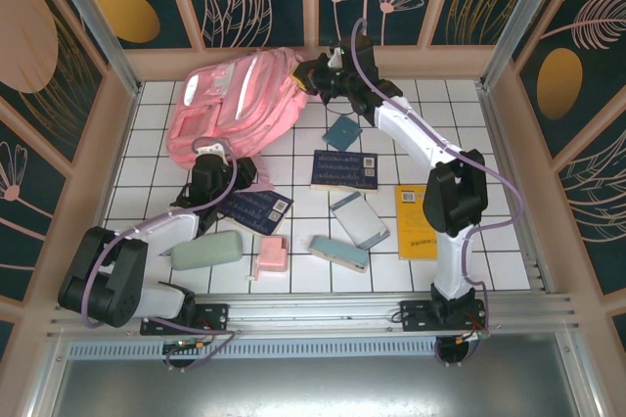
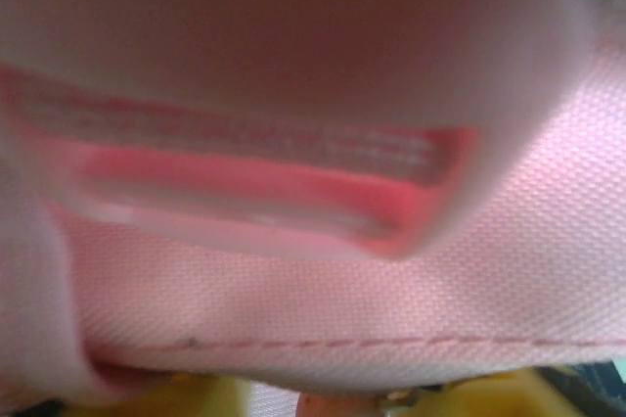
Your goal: Pack books, pencil case, and school supplies into a backpack
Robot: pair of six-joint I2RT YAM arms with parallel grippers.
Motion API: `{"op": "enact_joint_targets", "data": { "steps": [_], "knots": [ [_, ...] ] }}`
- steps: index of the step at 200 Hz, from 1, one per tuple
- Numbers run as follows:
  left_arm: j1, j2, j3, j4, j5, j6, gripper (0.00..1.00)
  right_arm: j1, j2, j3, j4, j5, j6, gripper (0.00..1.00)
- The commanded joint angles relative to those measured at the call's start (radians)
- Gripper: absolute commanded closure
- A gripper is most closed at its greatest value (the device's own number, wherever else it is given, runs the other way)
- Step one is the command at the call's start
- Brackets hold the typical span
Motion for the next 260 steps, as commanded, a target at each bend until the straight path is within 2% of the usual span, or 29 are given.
{"op": "enact_joint_targets", "data": {
  "steps": [1,34,86,130,194,226,260],
  "knots": [
    [-0.003,0.005,0.039,0.047,-0.010,0.011,0.79,0.025,-0.094,-0.028,0.111,-0.045,0.015,1.00],
    [-0.003,-0.015,0.041,0.023,-0.008,0.012,1.00,0.025,-0.125,-0.104,0.098,-0.004,-0.041,1.00],
    [-0.010,-0.065,0.034,0.002,0.093,-0.063,1.00,0.030,-0.154,-0.202,0.122,0.071,-0.092,1.00],
    [-0.056,-0.101,0.117,-0.076,0.134,-0.097,1.00,0.061,-0.146,-0.224,0.120,0.130,-0.129,1.00],
    [-0.215,-0.015,0.391,-0.228,0.139,-0.108,1.00,0.110,-0.103,-0.239,0.120,0.162,-0.158,1.00],
    [-0.234,0.065,0.571,-0.330,0.197,-0.126,1.00,0.124,-0.096,-0.248,0.105,0.183,-0.177,1.00],
    [-0.234,0.064,0.639,-0.374,0.207,-0.121,0.99,0.131,-0.106,-0.263,0.095,0.195,-0.194,1.00]
  ]
}}
